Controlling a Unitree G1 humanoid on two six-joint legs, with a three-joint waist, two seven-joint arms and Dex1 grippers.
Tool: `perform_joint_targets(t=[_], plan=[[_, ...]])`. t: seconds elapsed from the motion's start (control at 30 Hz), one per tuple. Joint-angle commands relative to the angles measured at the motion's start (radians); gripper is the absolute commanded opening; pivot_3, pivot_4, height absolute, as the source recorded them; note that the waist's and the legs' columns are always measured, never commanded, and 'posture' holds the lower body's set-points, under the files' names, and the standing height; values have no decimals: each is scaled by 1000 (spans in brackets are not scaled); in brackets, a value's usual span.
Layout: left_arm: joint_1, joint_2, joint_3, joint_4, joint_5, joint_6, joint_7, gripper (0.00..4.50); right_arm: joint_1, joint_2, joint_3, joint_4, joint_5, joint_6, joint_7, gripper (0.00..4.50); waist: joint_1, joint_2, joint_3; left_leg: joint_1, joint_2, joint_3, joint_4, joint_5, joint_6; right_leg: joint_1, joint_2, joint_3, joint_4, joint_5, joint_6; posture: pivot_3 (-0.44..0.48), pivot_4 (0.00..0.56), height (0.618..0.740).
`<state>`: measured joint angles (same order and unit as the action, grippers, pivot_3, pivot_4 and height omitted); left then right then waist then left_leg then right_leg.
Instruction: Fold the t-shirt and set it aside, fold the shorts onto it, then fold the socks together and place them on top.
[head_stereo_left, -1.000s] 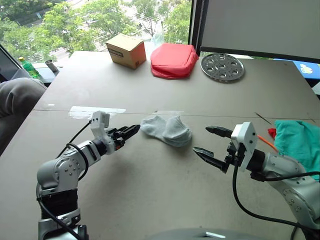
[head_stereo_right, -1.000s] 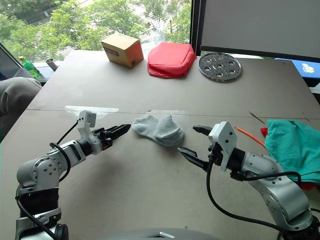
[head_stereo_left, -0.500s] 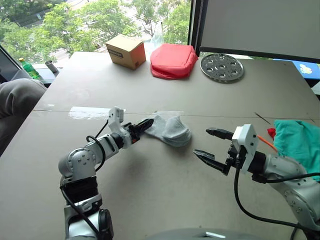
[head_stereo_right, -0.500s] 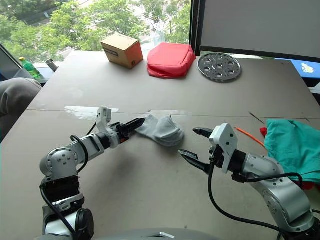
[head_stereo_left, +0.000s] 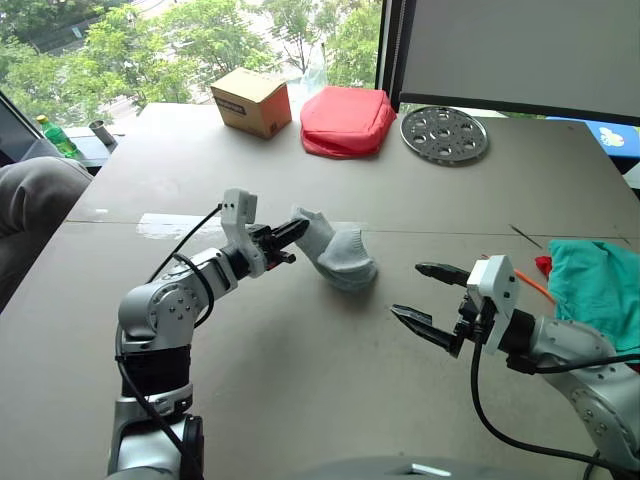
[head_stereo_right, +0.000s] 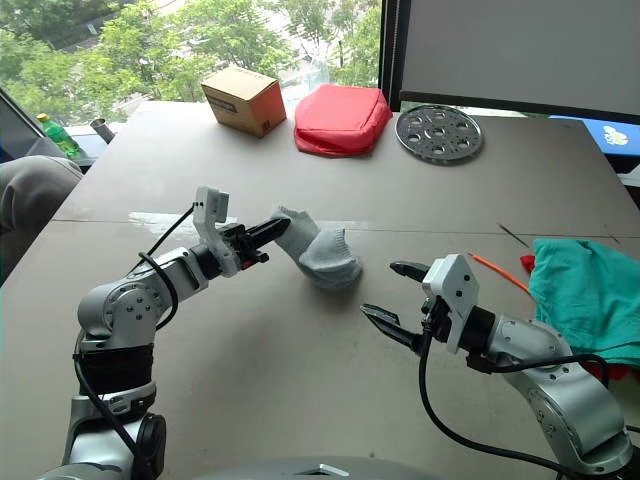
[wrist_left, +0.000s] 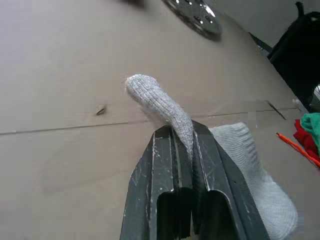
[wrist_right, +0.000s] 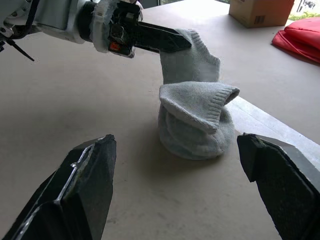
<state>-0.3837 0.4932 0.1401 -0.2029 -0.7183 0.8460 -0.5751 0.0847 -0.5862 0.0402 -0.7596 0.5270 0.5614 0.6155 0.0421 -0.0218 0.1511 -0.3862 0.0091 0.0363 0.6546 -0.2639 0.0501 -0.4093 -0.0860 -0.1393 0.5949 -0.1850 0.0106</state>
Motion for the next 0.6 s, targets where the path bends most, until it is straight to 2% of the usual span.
perform_joint_targets(t=[0.03, 0.23, 0.4, 0.53, 0.6], plan=[[-15, 35, -141, -70, 96, -143, -148, 47, 17, -9, -39, -50, 4, -24, -9, 4098, 0, 0, 0, 0, 0, 0, 0, -1, -1, 0, 0, 0, 0, 0, 0, 0, 150, 739], [-36, 65, -381, 13, 323, -362, -297, 47, 50, -8, -54, -78, 1, -17, -32, 4098, -1, 1, 0, 0, 0, 1, -1, 1, 3, 0, 1, 1, 0, 0, 0, 0, 150, 739], [-119, 101, -567, 223, 590, -586, -378, 47, 81, -6, -61, -111, 0, -6, -58, 4098, 2, 1, 0, 0, 0, 1, -1, 0, 4, -1, 1, 1, 0, 0, 0, 0, 150, 739], [-150, 125, -642, 375, 730, -729, -421, 47, 106, -5, -63, -141, 0, 5, -81, 4098, 2, 2, -2, 0, 1, 2, -1, 0, 4, -1, 1, 1, 0, 0, 0, 0, 150, 739], [-152, 113, -640, 431, 752, -783, -418, 47, 116, -4, -60, -153, -1, 10, -93, 4098, 1, 5, -5, 1, 1, 2, -1, 0, 5, -1, 0, 1, 0, 0, 0, 0, 150, 739]])
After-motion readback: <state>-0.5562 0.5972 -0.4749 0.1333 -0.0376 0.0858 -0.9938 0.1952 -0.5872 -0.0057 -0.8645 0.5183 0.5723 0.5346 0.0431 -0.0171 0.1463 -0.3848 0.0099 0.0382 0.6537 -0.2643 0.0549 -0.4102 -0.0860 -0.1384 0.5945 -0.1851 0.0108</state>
